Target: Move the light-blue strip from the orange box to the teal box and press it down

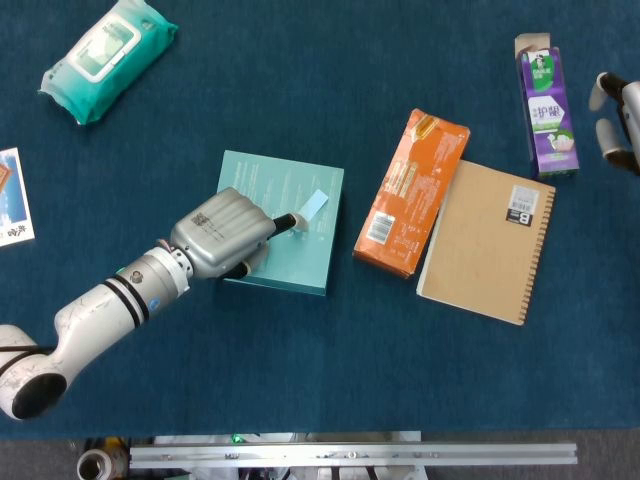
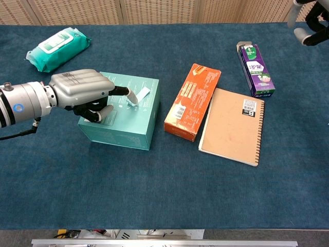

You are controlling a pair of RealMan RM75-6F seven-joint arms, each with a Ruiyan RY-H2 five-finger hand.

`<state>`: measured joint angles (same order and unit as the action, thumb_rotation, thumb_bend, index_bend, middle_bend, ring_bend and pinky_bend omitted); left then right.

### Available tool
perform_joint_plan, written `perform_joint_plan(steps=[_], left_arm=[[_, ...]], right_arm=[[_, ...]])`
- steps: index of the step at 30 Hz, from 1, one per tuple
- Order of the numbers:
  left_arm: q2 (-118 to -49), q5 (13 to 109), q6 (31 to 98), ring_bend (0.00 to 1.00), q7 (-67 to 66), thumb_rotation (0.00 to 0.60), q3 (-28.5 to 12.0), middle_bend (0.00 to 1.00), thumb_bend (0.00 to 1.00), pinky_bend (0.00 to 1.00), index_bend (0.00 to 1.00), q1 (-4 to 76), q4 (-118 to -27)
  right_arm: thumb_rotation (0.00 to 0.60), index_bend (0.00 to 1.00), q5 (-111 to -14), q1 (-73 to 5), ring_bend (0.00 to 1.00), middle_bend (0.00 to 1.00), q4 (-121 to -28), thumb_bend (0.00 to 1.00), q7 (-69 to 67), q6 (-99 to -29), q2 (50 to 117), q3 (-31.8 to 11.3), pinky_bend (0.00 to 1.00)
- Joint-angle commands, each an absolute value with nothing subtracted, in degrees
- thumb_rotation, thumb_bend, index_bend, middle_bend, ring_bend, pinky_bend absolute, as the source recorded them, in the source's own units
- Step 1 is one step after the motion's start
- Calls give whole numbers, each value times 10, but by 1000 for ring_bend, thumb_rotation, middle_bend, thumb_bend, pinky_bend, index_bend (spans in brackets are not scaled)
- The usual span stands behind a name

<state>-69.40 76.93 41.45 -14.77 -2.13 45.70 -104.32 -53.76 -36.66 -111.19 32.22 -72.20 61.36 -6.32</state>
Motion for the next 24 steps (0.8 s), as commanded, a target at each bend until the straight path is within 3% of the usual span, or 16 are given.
perform_joint_plan(steps=[1,24], left_arm=[[-694,770,417,1000,-145,600,-19,1000,770,1000,193,456,-1043],[-689,778,428,1000,-126,600,0,1000,770,1000,193,451,-1038]], right_arm=[[600,475,-538,-365,1000,912,-1112,409,324,-721,614,-65,1000],[600,475,-539,-357,1000,914,-1118,409,335,-708,613,-80,1000]])
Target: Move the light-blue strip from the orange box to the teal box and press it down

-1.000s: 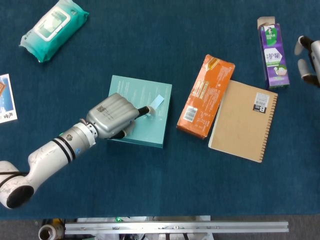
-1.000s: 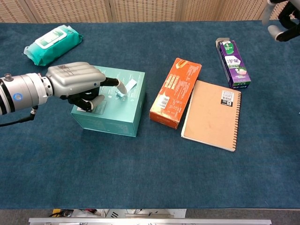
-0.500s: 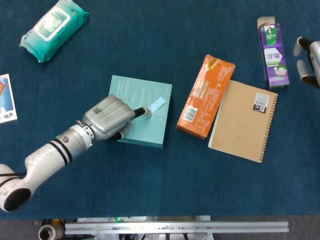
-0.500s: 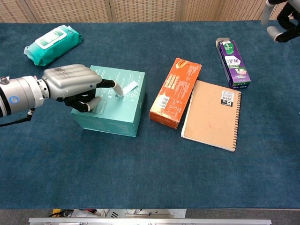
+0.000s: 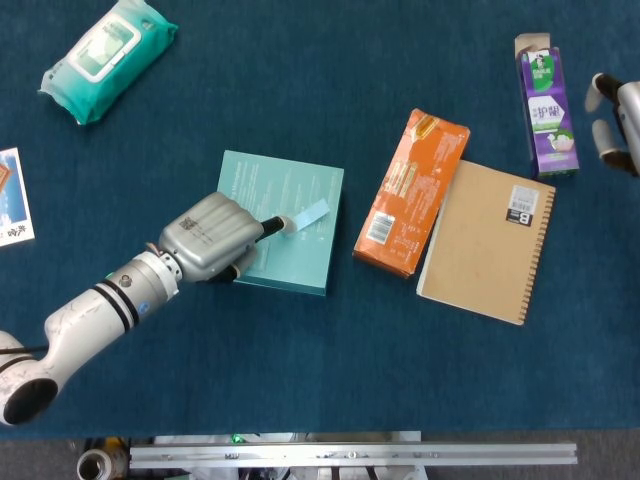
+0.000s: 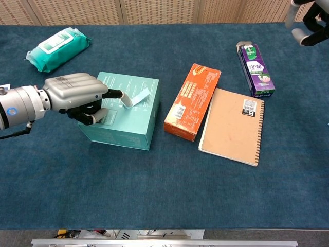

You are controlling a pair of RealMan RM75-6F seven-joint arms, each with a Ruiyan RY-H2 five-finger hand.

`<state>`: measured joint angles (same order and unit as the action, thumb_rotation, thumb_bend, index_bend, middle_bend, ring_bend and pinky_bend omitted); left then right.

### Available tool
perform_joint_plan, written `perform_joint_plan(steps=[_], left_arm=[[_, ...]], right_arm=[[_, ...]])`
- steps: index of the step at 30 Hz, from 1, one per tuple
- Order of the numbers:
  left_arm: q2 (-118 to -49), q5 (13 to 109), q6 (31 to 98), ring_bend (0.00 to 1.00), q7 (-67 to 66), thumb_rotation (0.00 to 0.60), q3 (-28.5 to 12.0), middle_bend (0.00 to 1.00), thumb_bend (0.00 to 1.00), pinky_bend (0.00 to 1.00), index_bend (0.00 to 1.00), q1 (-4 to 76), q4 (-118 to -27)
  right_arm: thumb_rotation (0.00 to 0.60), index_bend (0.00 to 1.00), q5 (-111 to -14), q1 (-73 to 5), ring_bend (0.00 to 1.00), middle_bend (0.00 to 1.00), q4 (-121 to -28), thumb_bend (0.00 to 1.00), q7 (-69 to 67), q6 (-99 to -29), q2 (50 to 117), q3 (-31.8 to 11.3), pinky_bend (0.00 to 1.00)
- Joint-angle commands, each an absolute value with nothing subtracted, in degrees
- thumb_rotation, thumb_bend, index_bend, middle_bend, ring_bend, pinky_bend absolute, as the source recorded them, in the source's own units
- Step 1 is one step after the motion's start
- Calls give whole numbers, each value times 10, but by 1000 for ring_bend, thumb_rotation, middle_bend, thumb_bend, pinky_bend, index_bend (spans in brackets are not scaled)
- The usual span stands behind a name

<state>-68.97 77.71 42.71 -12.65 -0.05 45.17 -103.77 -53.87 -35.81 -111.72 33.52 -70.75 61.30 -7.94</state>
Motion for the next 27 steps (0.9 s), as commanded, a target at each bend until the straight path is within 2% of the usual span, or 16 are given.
perform_joint_plan(steps=[1,27], left_arm=[[-689,778,428,1000,-125,600,1,1000,770,1000,193,451,-1039],[-673,782,442,1000,-124,600,14,1000,770,1000,193,439,-1049]], right_arm=[[600,475,-540,-357,1000,914,-1118,409,335,-708,612,-80,1000],[600,475,-551,-344,1000,917,-1132,409,336,-711,604,-87,1000]])
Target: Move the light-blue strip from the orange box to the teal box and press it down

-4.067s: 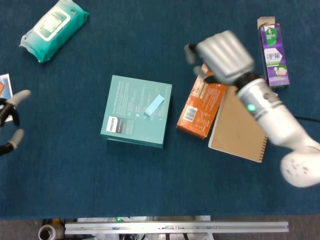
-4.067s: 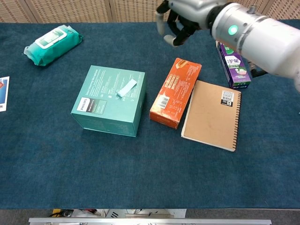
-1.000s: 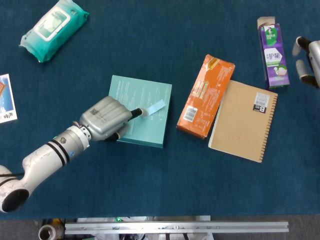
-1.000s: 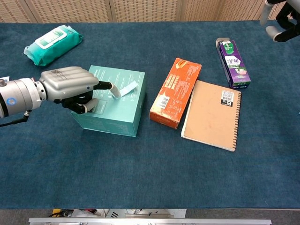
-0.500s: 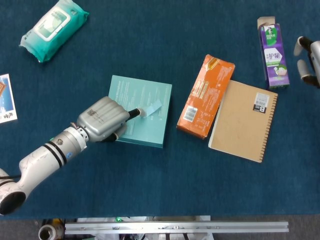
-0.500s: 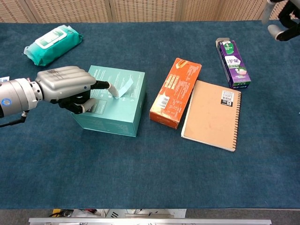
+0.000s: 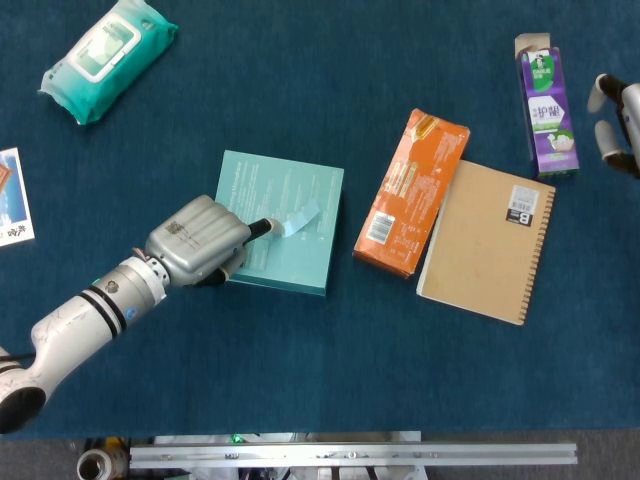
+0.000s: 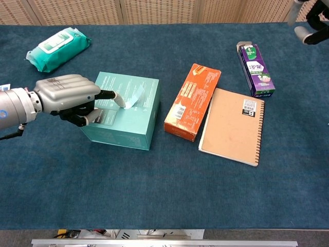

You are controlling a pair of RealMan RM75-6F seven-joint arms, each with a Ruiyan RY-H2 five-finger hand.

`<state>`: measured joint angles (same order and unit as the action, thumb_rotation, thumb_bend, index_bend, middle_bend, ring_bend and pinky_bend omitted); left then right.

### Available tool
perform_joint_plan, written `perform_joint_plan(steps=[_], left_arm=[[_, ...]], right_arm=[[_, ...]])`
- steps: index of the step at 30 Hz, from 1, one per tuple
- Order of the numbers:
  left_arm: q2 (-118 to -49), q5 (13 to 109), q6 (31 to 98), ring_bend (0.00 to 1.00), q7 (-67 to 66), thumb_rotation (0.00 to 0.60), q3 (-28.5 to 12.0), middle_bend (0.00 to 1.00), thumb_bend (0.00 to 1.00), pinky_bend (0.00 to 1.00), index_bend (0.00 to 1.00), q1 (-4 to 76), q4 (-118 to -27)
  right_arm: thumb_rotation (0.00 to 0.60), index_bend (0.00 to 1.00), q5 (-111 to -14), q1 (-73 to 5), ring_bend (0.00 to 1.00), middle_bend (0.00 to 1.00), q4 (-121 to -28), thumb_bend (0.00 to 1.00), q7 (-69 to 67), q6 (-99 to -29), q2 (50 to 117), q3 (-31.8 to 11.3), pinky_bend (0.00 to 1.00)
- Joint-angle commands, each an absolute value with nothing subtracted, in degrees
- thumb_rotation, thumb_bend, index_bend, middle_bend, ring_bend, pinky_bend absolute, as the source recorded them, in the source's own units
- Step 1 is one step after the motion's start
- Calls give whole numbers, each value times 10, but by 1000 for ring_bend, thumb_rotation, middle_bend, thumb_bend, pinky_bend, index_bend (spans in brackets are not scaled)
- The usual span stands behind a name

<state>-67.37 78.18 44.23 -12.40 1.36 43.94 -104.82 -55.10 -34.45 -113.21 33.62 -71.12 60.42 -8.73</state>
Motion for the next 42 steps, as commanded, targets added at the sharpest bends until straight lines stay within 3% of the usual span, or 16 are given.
perform_joint_plan(steps=[1,42], left_arm=[[-673,782,442,1000,-124,600,14,1000,770,1000,193,439,-1049],[-668,777,452,1000,-141,600,15,997,770,1000,193,434,-1067]], right_arm=[[600,475,-551,-344,1000,917,-1133,409,337,-711,604,-87,1000],[600,475,-560,-328,1000,918,-1135,409,328,-710,594,-91,1000]])
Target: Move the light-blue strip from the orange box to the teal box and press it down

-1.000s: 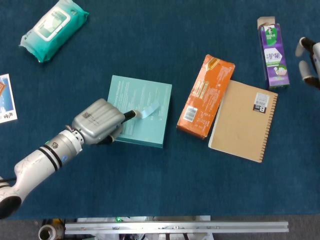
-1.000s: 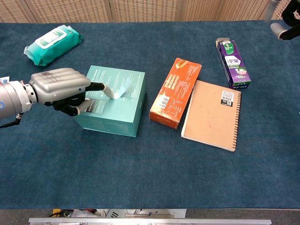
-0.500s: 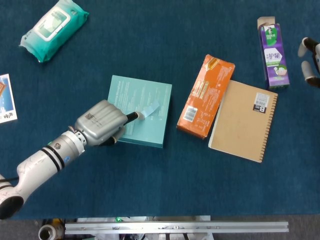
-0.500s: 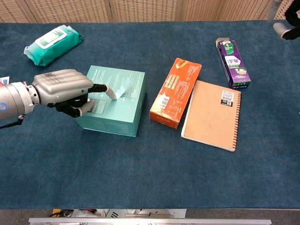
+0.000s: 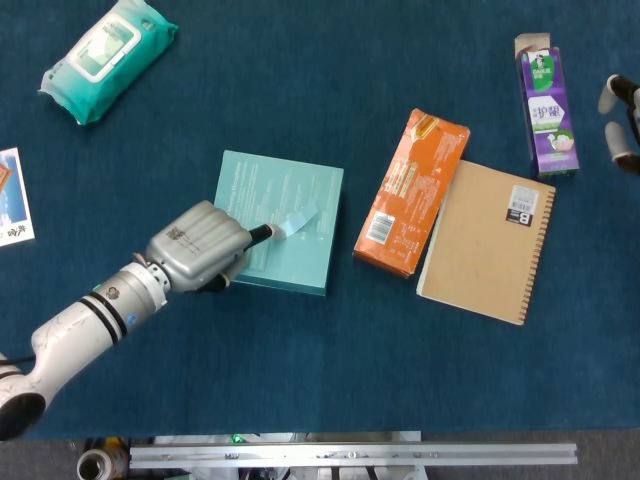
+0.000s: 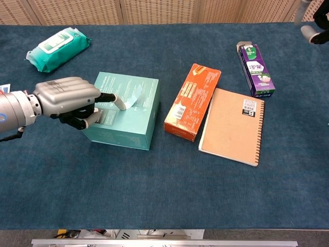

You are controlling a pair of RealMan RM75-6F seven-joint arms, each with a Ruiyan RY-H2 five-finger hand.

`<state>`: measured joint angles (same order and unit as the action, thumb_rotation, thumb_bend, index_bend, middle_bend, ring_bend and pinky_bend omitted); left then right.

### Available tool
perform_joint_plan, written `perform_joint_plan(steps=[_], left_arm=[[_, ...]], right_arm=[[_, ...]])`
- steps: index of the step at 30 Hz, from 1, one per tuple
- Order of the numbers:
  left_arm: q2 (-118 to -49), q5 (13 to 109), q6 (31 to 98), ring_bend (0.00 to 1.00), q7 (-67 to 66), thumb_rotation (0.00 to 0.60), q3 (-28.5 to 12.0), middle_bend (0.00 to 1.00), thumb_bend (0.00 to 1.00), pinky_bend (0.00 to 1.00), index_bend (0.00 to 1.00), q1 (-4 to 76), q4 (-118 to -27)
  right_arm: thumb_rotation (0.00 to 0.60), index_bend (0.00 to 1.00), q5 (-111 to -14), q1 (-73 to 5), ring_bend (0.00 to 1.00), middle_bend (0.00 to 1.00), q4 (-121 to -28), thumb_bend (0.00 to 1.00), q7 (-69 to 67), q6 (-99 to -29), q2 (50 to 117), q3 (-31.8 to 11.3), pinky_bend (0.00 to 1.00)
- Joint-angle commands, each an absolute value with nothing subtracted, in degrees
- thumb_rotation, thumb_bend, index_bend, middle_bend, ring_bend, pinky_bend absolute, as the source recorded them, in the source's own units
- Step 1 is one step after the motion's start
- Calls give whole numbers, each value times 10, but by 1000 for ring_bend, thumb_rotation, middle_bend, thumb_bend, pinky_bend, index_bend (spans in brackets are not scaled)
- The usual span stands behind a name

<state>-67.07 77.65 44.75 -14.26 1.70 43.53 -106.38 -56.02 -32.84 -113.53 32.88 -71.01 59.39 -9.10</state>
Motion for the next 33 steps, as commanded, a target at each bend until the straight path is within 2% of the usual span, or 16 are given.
perform_joint_plan(steps=[1,33], left_arm=[[-666,778,455,1000,-140,600,14,996,770,1000,193,433,-1069],[-666,761,453,1000,-145,600,10,991,770,1000,193,435,-1066]], right_arm=[[600,475,-561,-328,1000,918,-1135,409,328,-710,593,-91,1000],[600,475,-563,-321,1000,919,-1133,409,323,-707,594,-93,1000]])
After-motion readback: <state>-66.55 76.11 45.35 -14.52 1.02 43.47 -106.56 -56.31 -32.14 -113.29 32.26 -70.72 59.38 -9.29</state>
